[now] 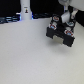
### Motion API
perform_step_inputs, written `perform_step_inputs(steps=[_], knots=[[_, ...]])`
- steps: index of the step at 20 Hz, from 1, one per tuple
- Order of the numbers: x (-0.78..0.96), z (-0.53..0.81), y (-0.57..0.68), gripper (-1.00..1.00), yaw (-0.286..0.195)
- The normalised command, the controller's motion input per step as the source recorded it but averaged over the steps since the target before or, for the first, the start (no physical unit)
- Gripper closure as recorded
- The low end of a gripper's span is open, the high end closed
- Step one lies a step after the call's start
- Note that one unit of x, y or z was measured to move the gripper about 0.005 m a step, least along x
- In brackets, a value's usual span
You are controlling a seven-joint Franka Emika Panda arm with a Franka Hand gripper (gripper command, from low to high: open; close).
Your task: Open the kcup holder, insert the kcup into the holder, and close the kcup holder
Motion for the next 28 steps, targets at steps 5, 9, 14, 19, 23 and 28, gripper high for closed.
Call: perform_step_inputs(steps=[5,9,14,19,23,28], knots=[[0.03,0.05,0.16,1.0,0.039],[-0.02,0.09,0.19,1.0,0.088],[-0.01,0.0,0.09,1.0,0.024],[-0.01,-0.06,-0.02,1.0,0.0],[-0.04,-0.05,-0.04,1.0,0.0],[-0.12,0.12,0.34,1.0,0.106]])
